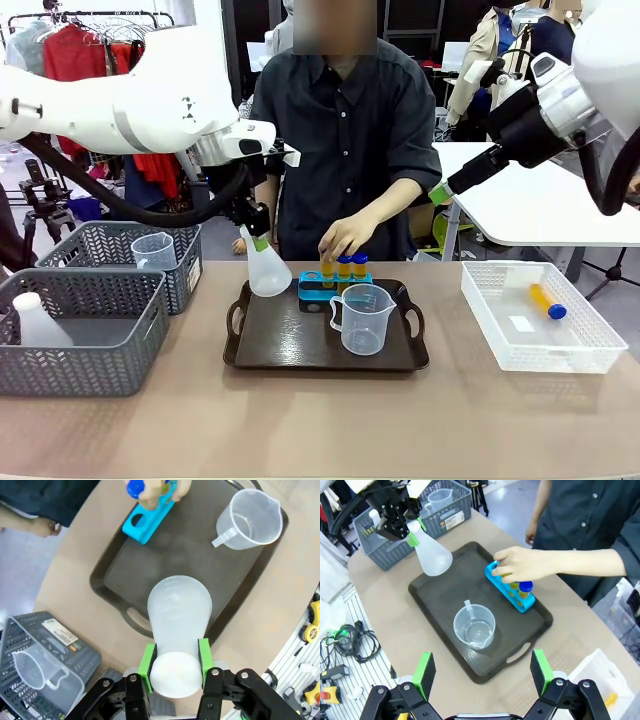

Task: Prepare the laboratory tools.
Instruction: Pick up one Small flask and place it on the Handle tray.

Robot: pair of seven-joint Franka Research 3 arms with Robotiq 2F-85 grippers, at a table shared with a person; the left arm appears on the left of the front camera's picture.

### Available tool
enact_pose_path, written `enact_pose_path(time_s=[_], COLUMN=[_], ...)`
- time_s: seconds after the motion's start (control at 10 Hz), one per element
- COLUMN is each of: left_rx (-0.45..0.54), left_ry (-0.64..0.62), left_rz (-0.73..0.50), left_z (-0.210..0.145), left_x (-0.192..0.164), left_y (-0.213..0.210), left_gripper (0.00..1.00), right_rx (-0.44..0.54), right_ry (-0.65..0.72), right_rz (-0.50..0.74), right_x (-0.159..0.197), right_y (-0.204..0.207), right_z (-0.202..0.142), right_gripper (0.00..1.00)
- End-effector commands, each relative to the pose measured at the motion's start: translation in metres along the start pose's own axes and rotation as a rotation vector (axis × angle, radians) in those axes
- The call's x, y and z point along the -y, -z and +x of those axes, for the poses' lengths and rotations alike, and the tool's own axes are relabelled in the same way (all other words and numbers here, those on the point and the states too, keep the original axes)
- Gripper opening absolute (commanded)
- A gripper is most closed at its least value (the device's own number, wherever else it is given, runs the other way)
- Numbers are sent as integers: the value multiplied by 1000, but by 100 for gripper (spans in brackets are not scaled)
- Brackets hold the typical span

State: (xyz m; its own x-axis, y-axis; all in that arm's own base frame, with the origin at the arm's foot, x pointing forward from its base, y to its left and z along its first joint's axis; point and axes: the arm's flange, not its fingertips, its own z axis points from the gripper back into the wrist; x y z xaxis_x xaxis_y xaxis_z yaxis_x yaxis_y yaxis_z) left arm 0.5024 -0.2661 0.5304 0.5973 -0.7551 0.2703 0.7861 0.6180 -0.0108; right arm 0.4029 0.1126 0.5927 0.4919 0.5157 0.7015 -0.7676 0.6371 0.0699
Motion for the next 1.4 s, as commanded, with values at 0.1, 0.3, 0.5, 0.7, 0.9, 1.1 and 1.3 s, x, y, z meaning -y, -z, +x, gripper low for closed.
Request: enact_pose_path(time_s=[0.1,0.3,0.5,0.7,0.9,1.1,1.3], left_rx=[24,29,5,5,5,5,5], left_ry=[-26,-34,-17,-17,-17,-17,-17], left_rz=[-9,-17,8,8,8,8,8], left_z=[-14,-17,-7,-7,-7,-7,-7], left_x=[-2,-4,-5,-5,-5,-5,-5], left_y=[-6,-7,-6,-6,-6,-6,-6], left_gripper=[0,0,0,0,0,0,0], right_rx=[6,6,6,6,6,6,6], right_ry=[2,2,2,2,2,2,2], right_rz=[8,8,8,8,8,8,8], right_x=[0,0,0,0,0,0,0], right_y=[-1,-1,-1,-1,-1,-1,-1], right_z=[1,1,1,1,1,1,1], right_gripper=[100,100,100,100,100,100,100])
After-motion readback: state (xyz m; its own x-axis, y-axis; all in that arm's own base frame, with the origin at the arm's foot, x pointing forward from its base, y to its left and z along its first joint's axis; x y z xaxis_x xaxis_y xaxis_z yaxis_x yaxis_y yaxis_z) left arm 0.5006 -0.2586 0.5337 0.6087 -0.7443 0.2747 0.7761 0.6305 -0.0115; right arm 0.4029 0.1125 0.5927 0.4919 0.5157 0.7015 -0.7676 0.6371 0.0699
